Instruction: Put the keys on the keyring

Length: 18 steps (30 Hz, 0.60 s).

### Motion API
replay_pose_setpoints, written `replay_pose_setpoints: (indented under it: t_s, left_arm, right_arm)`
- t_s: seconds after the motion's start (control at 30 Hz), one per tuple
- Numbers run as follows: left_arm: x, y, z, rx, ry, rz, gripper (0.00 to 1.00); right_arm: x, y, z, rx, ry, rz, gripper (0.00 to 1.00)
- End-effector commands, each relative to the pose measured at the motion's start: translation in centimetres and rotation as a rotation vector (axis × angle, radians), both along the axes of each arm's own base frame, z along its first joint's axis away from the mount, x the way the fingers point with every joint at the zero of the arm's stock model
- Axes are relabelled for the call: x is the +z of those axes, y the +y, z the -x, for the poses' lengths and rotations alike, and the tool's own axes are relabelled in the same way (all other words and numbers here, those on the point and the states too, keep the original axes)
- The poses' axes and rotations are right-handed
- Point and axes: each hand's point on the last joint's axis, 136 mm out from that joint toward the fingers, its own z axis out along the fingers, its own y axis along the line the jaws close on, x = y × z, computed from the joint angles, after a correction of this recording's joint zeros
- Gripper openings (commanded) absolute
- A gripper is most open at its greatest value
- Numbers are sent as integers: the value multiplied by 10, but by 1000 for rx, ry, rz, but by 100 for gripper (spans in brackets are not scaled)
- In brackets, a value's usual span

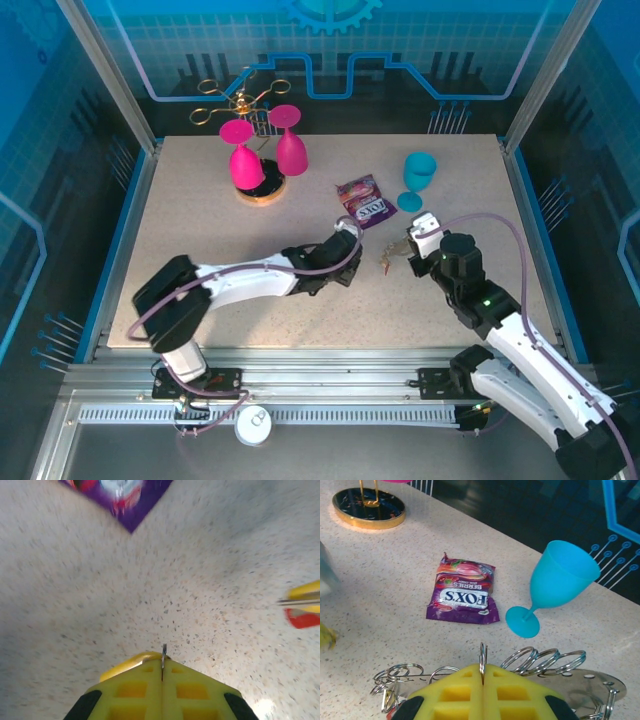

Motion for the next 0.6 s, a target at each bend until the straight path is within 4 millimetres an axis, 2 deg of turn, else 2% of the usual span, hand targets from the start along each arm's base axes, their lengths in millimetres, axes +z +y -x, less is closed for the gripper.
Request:
replay_pose_setpoints:
  t_s: [0.0, 0.13, 0.37, 0.57]
  left_arm:
    - [23, 13, 5, -220, -83, -76, 0]
    - [47, 36, 18, -410, -103, -10, 0]
    - [91, 67, 41, -748, -342, -9, 0]
    - [106, 80, 45, -877, -490, -44, 0]
  right_arm:
    - [17, 11, -2, 58, -12, -49, 0]
    - [13, 46, 8, 263, 25, -81, 0]
    - [13, 109, 35, 682, 58, -142, 0]
    - [5, 141, 52, 947, 18, -172, 0]
